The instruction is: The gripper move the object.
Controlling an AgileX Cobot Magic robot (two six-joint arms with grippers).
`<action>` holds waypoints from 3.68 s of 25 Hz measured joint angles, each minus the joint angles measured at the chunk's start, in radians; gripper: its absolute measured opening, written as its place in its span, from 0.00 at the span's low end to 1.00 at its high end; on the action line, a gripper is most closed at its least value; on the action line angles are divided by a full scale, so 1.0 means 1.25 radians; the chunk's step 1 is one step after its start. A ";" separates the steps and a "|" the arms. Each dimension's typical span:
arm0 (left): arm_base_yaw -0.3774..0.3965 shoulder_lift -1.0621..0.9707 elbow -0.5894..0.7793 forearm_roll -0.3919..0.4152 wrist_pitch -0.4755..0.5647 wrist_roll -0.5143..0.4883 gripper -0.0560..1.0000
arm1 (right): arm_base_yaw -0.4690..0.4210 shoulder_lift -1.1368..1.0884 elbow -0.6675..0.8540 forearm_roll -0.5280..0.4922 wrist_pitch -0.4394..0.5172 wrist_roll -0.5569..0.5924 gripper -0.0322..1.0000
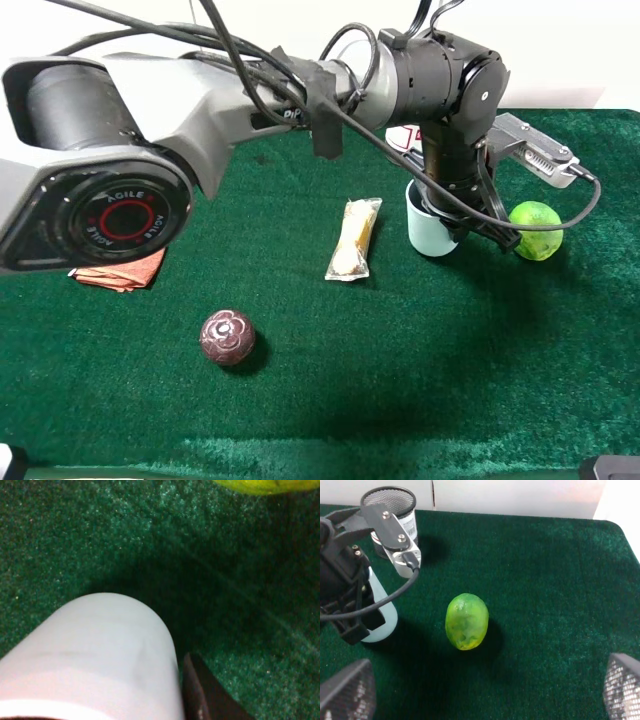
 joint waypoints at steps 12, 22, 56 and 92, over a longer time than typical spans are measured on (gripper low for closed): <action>0.000 0.006 0.000 -0.004 0.015 -0.002 0.42 | 0.000 0.000 0.000 0.000 0.000 0.000 0.71; 0.000 0.006 0.000 -0.006 -0.001 -0.002 0.92 | 0.000 0.000 0.000 0.000 0.000 0.000 0.71; 0.000 -0.010 -0.343 0.007 0.244 -0.053 0.98 | 0.000 0.000 0.000 0.001 0.000 0.000 0.71; 0.221 -0.758 0.515 0.069 0.239 -0.045 1.00 | 0.000 0.000 0.000 0.001 0.000 0.000 0.71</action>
